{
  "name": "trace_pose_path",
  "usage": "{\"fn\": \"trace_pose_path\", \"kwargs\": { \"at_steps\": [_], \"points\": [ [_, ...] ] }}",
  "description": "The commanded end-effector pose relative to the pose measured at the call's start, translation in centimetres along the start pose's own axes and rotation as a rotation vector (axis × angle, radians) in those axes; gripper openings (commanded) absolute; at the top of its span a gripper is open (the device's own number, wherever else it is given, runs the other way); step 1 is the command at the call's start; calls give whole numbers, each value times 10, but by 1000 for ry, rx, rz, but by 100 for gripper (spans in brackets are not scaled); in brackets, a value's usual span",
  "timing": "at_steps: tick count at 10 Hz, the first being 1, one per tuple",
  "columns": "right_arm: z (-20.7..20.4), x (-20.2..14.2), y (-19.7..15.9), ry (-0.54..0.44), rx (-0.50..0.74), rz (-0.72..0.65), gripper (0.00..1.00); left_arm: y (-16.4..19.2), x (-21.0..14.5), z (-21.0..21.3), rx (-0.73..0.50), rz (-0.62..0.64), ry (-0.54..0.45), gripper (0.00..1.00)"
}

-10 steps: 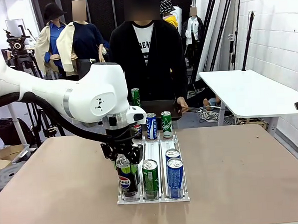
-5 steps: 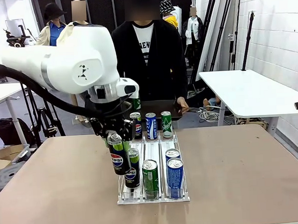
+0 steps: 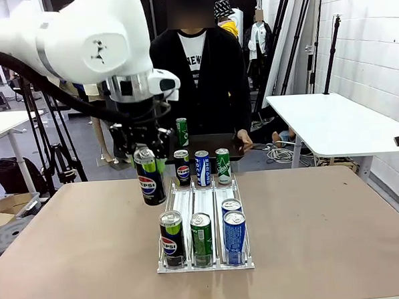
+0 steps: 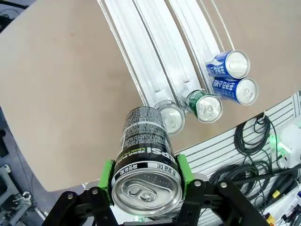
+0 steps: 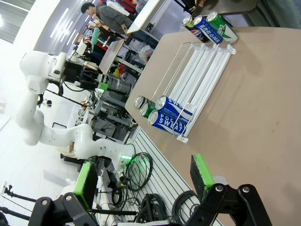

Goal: Retrieve and hand over the desired beverage to the person.
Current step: Pick up another can of the same type that the person held from the Automatic Can Dispenser.

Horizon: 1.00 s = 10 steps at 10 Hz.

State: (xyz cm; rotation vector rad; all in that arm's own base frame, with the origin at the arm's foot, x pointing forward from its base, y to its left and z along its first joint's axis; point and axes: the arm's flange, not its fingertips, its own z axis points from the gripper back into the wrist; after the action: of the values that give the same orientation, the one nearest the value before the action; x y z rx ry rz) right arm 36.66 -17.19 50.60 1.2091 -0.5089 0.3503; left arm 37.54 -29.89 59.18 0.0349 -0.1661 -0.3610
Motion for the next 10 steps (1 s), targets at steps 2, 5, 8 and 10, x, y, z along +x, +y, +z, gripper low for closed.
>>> {"fn": "trace_pose_path", "kwargs": {
  "at_steps": [2,5,8,10],
  "points": [
    [-2,-2,0,-10,-10,3,100,29,-9,25,-2,69,-29,0],
    [-2,-2,0,-10,-10,3,100,79,-21,65,8,153,-74,0],
    [-2,-2,0,-10,-10,3,100,153,-22,79,-7,241,-33,0],
    [-2,-2,0,-10,-10,3,100,204,-24,88,-24,277,0,0]
  ]
}}
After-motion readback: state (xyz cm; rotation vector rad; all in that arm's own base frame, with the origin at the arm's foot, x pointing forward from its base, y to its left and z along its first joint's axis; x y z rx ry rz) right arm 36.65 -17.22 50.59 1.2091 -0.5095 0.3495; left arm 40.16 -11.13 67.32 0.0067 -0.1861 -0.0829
